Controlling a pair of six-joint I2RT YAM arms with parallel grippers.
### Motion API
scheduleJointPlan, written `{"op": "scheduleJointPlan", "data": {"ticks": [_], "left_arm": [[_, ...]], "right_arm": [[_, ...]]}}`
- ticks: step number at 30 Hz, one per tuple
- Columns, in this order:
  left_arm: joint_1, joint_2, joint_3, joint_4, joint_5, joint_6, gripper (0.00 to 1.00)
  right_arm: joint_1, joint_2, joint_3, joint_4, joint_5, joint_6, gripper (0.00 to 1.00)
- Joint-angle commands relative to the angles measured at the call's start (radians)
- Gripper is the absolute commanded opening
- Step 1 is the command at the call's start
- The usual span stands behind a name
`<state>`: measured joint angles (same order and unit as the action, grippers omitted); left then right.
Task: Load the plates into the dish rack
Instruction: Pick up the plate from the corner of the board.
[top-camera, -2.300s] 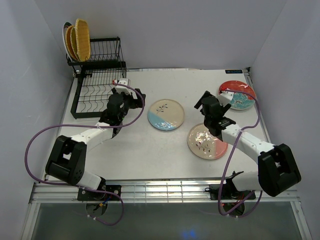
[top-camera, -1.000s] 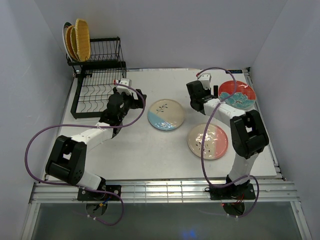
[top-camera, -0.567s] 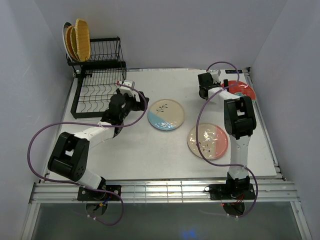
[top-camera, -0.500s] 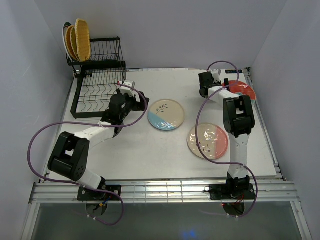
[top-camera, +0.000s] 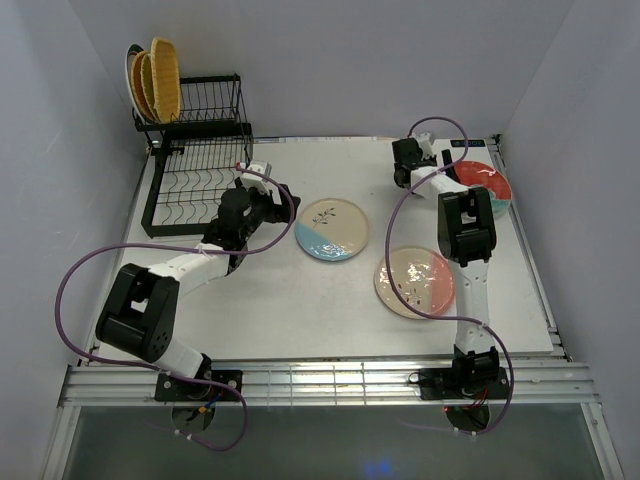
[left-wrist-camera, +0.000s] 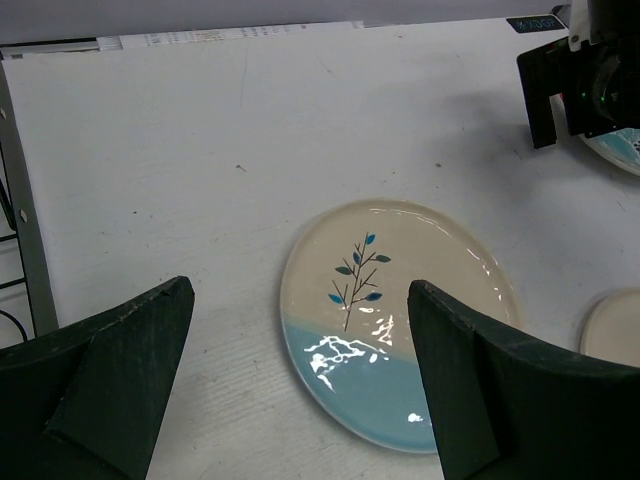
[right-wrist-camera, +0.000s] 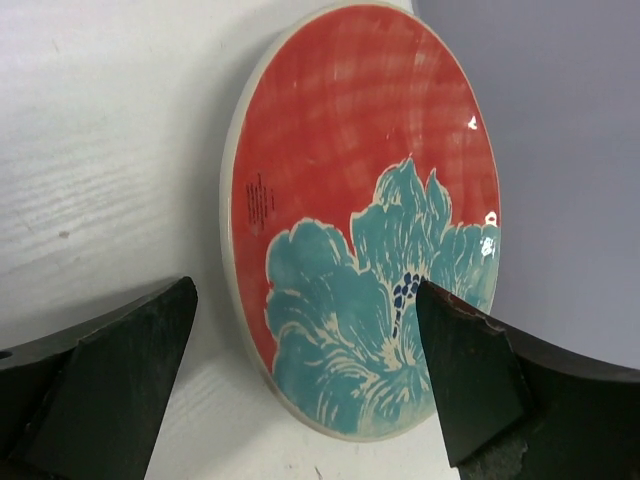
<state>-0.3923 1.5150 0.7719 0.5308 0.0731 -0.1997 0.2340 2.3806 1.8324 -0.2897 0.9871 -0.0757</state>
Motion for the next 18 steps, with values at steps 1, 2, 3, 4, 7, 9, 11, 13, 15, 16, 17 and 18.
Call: {"op": "scheduleJointPlan", "data": {"ticks": [1,2,3,4,7,9,11,13,15,16,17,18], "left_arm": [[-0.003,-0.032,0.001,0.003,0.024,-0.003,0.98],[-0.005,-0.030,0.001,0.003,0.025,-0.003,0.98],[-0.005,-0.032,0.001,0.001,0.028,-0.004,0.98],[-0.003,-0.033,0.000,0.001,0.028,-0.003,0.98],[-0.003,-0.038,-0.002,0.000,0.028,-0.003,0.98],[-0.005,-0.041,-0.002,0.000,0.031,-0.003,0.98],[-0.003,-0.045,-0.003,-0.002,0.030,-0.004,0.98],[-0.005,-0.049,-0.003,-0.002,0.033,-0.003,0.98],[-0.003,-0.055,-0.006,-0.002,0.031,-0.001,0.98],[-0.005,-0.056,-0.006,-0.002,0.031,-0.001,0.98],[-0.003,-0.056,-0.006,-0.002,0.028,-0.001,0.98],[-0.003,-0.056,-0.006,-0.002,0.028,-0.001,0.98]], "right_arm": [[0.002,0.061,0.074,-0.019,0.070,-0.006,0.96],[0.002,0.071,0.085,-0.019,0.079,-0.009,0.96],[0.002,0.081,0.103,-0.020,0.079,-0.013,0.95],[0.002,0.094,0.110,-0.023,0.070,-0.012,0.92],[0.001,0.098,0.110,-0.028,0.048,0.001,0.81],[0.001,0.101,0.113,-0.028,0.048,0.004,0.64],[0.002,0.106,0.113,-0.029,0.056,0.010,0.51],[0.002,0.101,0.111,-0.031,0.061,0.020,0.36],[0.002,0.091,0.102,-0.032,0.065,0.027,0.24],[0.002,0.086,0.097,-0.031,0.070,0.030,0.19],[0.004,0.081,0.091,-0.031,0.073,0.033,0.15],[0.007,0.074,0.085,-0.029,0.074,0.034,0.09]]}}
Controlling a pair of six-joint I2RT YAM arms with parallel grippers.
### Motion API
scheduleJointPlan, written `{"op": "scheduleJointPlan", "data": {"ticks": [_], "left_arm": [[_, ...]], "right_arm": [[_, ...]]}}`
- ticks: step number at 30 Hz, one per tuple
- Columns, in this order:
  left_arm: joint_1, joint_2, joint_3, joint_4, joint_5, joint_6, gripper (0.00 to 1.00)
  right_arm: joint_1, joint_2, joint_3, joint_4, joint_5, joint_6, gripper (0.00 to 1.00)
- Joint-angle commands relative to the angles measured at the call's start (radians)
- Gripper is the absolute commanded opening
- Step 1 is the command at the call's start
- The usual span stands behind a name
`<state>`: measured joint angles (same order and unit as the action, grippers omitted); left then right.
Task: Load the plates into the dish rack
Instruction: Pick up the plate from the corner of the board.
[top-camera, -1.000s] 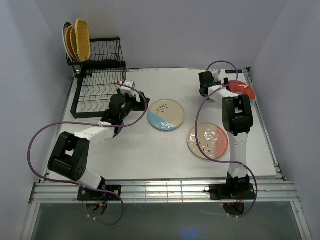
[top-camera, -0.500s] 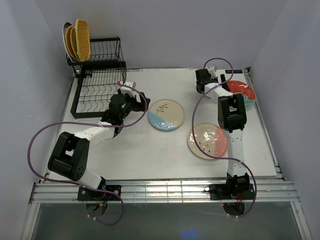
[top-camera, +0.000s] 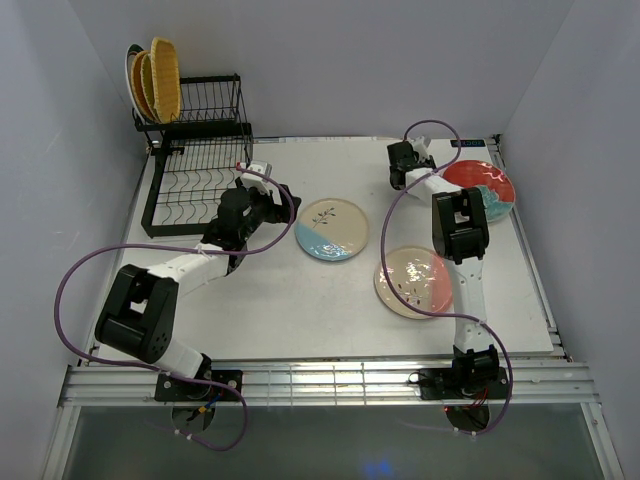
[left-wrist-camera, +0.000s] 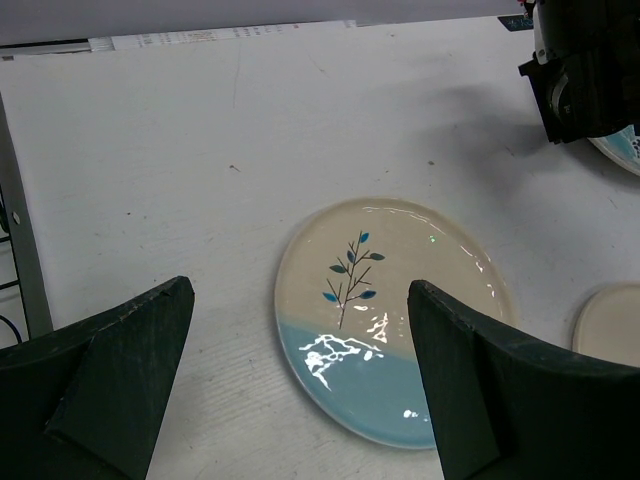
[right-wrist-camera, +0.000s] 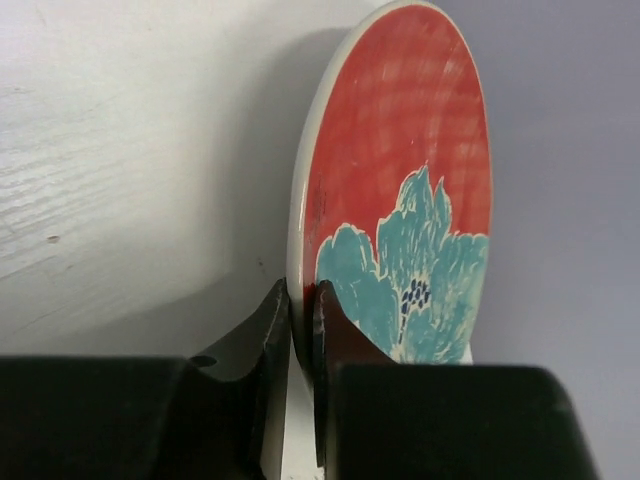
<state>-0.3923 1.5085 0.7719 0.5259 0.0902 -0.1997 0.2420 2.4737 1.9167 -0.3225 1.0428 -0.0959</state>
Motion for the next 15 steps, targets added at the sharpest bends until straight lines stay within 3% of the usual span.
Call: {"op": "scheduleJointPlan", "data": {"ticks": [1,15], "left_arm": [[-0.003,-0.051,-0.006,0.003,0.011,-0.001,0.98],[-0.003,-0.056,-0.005,0.000,0.023,-0.010,0.98]], "right_arm": [[0.002,-0.033,-0.005,0.003,0.032,0.059,0.08],[0.147,-0.356,-0.475,0.532,0.039,-0.156,0.08]]}}
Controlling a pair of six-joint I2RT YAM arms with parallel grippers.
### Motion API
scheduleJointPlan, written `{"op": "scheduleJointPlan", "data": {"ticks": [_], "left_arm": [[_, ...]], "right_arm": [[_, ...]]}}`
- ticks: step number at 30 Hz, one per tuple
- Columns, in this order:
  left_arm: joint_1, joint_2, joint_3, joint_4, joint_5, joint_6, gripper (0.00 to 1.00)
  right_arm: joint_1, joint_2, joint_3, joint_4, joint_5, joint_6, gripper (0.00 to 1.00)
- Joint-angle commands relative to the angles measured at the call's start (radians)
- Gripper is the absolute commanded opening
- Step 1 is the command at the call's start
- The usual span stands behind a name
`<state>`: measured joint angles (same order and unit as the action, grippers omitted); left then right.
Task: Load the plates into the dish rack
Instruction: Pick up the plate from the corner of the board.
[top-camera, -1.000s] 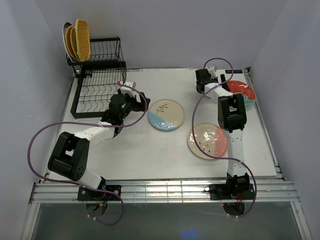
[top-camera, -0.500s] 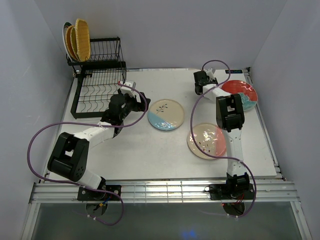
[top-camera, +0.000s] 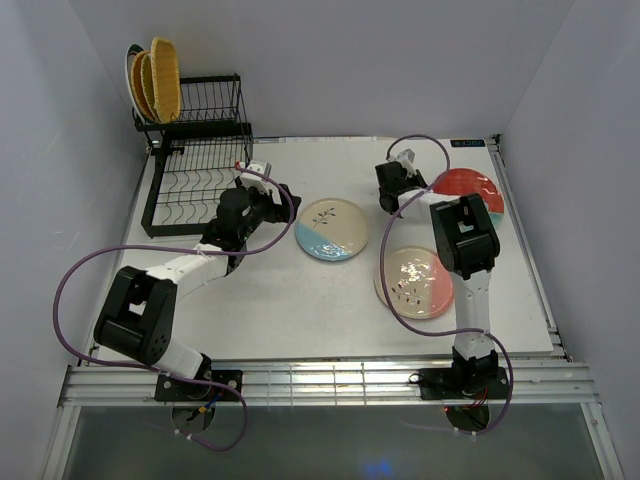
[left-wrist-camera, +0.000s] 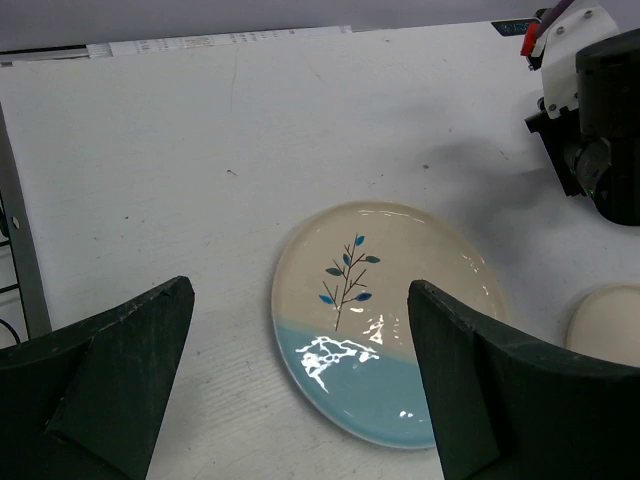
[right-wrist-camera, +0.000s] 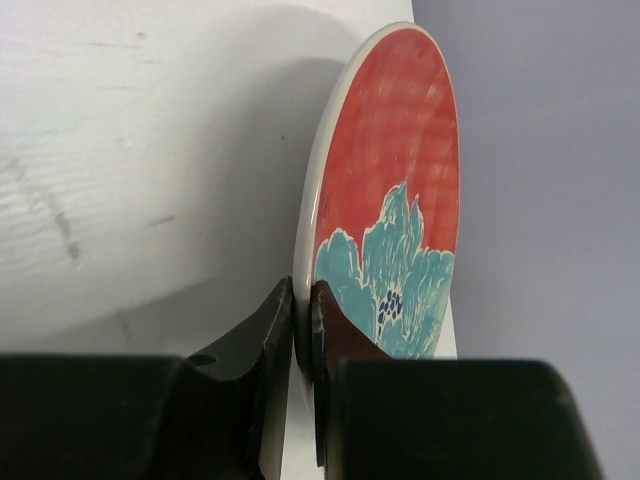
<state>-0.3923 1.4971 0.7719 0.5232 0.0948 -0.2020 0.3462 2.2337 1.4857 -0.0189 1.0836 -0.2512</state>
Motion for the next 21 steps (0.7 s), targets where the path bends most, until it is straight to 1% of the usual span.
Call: {"op": "scheduleJointPlan", "data": {"ticks": [1,3,4,7,9,11,12,15,21], "left_arm": [[-0.005,-0.044,-0.005,0.003,0.020,-0.008,0.98],[-0.005,-0.044,-0.005,0.003,0.023,-0.010,0.98],[-0.005,-0.044,-0.005,0.003,0.029,-0.010,0.98],[-0.005,-0.046,-0.006,0.003,0.046,-0.013,0.98],[-0.005,-0.046,-0.008,0.003,0.071,-0.016,0.98],[-0.005,-0.043,-0.005,0.003,0.082,-0.016,0.98],[-0.003,-0.043,-0.005,0.003,0.083,-0.017,0.98],[-0.003,-0.037,-0.003,0.003,0.074,-0.017,0.98],[-0.003,-0.051,-0.006,0.003,0.066,-0.017,0.98]], "right_arm": [[0.048,-0.140,-0.086,0.234,-0.032,0.007,0.08],[0.063,-0.213,-0.128,0.228,-0.069,0.041,0.08],[0.068,-0.242,-0.146,0.221,-0.127,0.087,0.08],[0.077,-0.362,-0.228,0.215,-0.239,0.180,0.08],[0.088,-0.449,-0.286,0.221,-0.281,0.211,0.08],[0.100,-0.506,-0.327,0.252,-0.326,0.217,0.08],[0.117,-0.555,-0.365,0.261,-0.339,0.211,0.08],[0.161,-0.633,-0.430,0.298,-0.382,0.176,0.08],[0.212,-0.724,-0.495,0.344,-0.439,0.167,0.08]]}}
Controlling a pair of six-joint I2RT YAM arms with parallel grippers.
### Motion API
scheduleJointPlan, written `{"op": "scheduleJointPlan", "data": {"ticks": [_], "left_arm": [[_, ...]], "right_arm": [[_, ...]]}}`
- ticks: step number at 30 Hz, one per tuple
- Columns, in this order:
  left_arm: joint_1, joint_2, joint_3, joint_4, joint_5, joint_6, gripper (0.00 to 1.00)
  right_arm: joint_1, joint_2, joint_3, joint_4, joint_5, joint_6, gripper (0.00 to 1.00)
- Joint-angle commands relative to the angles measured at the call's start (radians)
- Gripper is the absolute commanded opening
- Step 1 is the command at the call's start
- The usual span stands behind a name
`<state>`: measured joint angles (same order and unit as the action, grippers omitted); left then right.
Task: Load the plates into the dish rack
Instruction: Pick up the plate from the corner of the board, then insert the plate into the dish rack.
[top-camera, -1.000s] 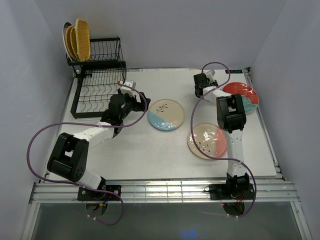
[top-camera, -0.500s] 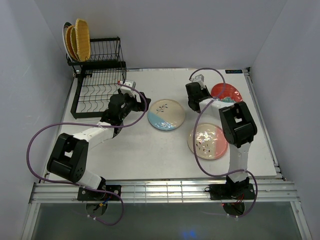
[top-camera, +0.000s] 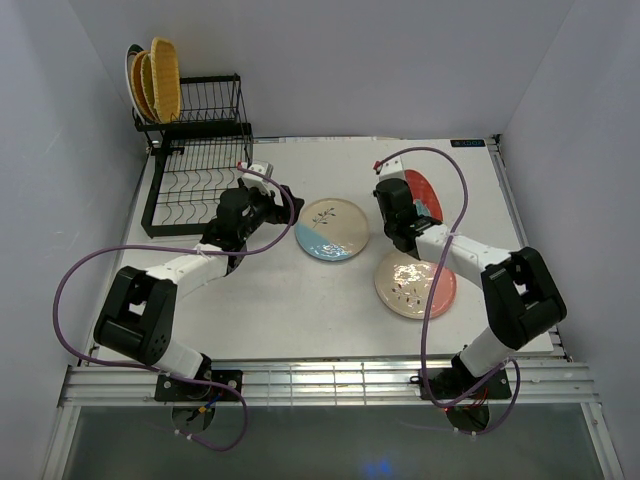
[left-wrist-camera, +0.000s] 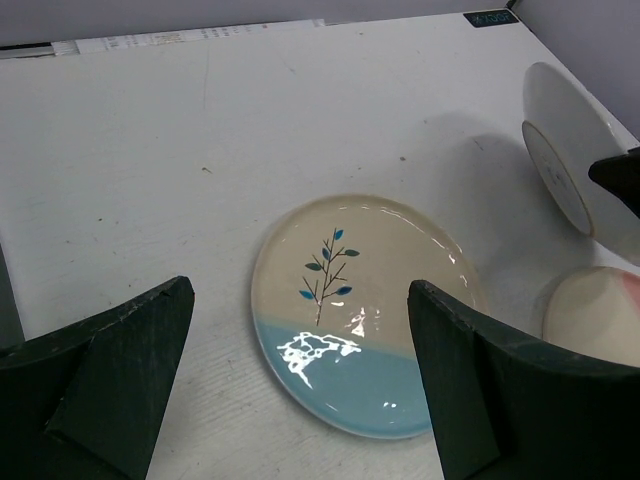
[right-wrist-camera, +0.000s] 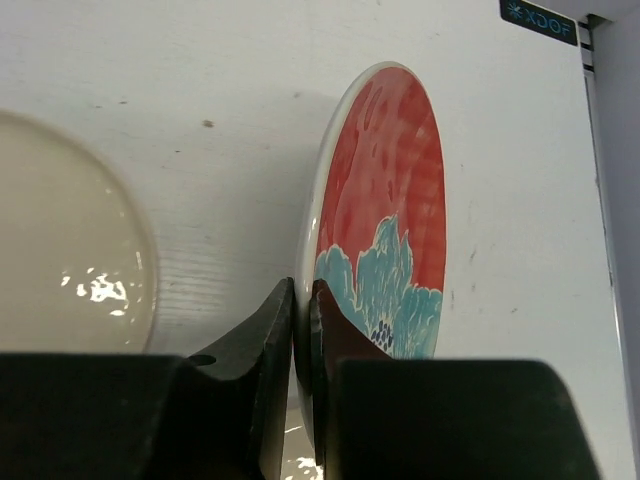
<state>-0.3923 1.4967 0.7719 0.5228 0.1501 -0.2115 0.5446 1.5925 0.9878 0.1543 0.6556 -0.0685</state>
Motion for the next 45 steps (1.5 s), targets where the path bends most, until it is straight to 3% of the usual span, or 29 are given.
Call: {"op": "scheduleJointPlan", "data": {"ticks": [1,9,19,25,31,45], "left_arm": [[-0.005,-0.053,-0.008,0.003,0.012,-0.006,0.98],[-0.005,-0.082,-0.037,0.035,0.097,-0.037,0.98],[-0.086,-0.081,-0.181,0.290,0.094,0.003,0.98],[-0.169,-0.055,-0.258,0.459,0.062,0.104,0.98],[-0.187,-0.092,-0.296,0.511,0.091,0.130,0.98],[-0.229,-0.110,-0.353,0.591,0.101,0.207,0.98]], "right_arm": [[0.014,-0.091,-0.009,0.175,-0.036,-0.008,0.08],[0.012,-0.123,0.008,0.209,-0.033,0.176,0.08],[0.014,-0.028,0.188,0.110,-0.083,0.470,0.08],[0.014,0.043,0.414,-0.178,0.008,0.723,0.08],[0.023,0.080,0.551,-0.410,0.084,0.901,0.08],[0.121,0.014,0.638,-0.512,0.160,1.092,0.08]]}}
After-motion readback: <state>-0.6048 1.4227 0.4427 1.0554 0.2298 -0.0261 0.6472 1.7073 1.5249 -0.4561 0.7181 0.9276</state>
